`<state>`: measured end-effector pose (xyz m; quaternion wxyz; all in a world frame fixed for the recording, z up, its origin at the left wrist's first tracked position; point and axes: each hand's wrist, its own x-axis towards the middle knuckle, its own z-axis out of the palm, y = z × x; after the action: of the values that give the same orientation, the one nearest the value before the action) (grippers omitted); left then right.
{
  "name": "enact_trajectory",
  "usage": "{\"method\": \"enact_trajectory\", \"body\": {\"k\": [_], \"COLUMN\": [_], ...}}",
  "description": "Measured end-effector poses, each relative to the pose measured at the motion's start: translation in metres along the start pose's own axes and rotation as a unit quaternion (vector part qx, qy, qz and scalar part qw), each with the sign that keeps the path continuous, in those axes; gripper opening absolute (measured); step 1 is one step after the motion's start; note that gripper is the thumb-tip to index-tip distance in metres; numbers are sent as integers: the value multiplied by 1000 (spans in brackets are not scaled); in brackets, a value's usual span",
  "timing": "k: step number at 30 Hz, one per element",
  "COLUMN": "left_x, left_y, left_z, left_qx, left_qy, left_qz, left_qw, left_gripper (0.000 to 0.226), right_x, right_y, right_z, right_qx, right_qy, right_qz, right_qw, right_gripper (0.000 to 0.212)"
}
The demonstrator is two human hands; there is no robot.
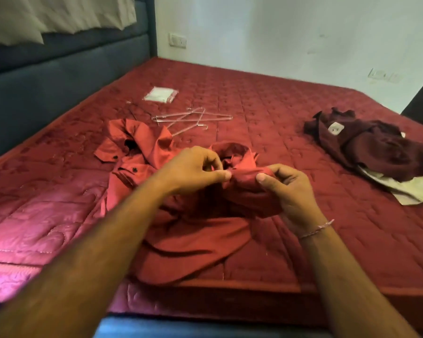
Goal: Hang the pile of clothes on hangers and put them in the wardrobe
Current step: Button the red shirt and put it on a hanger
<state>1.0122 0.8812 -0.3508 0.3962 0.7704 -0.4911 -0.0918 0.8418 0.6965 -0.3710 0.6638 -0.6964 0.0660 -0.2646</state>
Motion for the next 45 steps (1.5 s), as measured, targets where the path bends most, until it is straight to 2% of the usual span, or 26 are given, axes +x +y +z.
{"method": "enact_trajectory", "body": {"k": [2,4,6,7,8,9,10,11,12,13,14,15,16,18,21,23,26,28,33,36,38,41,45], "left_x": [16,35,57,69,83,102,117,133,138,137,135,128,117,85,25,-11,-47,-61,-73,-78,-81,-82,-81], "left_y": [17,30,39,44,47,53,58,66,77,89,94,96,91,72,33,19,6,1,-1,-4,-5,-3,-2], "left_z": [-60,-114,-153,-165,-173,-179,-178,-177,-170,-161,-149,-137,-121,-87,-15,30,77,91,97,101,102,103,103], "left_qx": [51,24,-39,-49,-31,17,72,128,155,139,117,105,85,16,-95,-156,-225,-257,-255,-256,-244,-236,-238], "left_qy": [-130,-205,-258,-264,-237,-168,-52,99,228,307,336,327,301,272,294,304,290,300,329,385,413,395,367], "left_qz": [-9,-20,-48,-58,-64,-63,-62,-47,-44,-42,-38,-43,-56,-83,-117,-128,-145,-152,-140,-145,-147,-142,-133], "left_qw": [990,978,964,962,969,984,994,986,960,941,934,938,948,959,944,931,919,906,898,875,865,876,889], "left_gripper": [28,24,20,16,14,10,4,6,9,9,6,5,8,12,18,20,15,12,11,2,5,4,15], "right_x": [27,60,98,119,140,161,176,185,186,180,171,161,149,121,64,26,-15,-29,-40,-43,-44,-46,-49], "right_y": [-43,-84,-120,-136,-148,-163,-171,-182,-184,-183,-177,-168,-151,-112,-27,18,60,68,66,68,67,67,68], "right_z": [-17,-31,-40,-41,-41,-40,-37,-30,-20,-8,2,10,13,20,43,66,90,94,96,95,94,97,98], "right_qx": [-62,-118,-211,-274,-349,-420,-466,-491,-500,-497,-491,-487,-480,-421,-216,-67,65,109,105,130,130,121,106], "right_qy": [-93,-153,-171,-154,-105,-28,69,161,223,262,281,284,274,228,158,137,149,173,195,204,202,193,175], "right_qz": [35,81,96,77,40,-11,-62,-101,-128,-148,-166,-178,-178,-150,-26,43,94,97,69,63,62,57,38], "right_qw": [993,978,958,946,930,907,880,850,827,814,808,807,814,865,963,987,982,974,973,968,969,972,978], "right_gripper": [6,6,7,11,17,20,19,17,16,17,19,20,19,14,11,11,13,11,9,13,17,27,23]}}
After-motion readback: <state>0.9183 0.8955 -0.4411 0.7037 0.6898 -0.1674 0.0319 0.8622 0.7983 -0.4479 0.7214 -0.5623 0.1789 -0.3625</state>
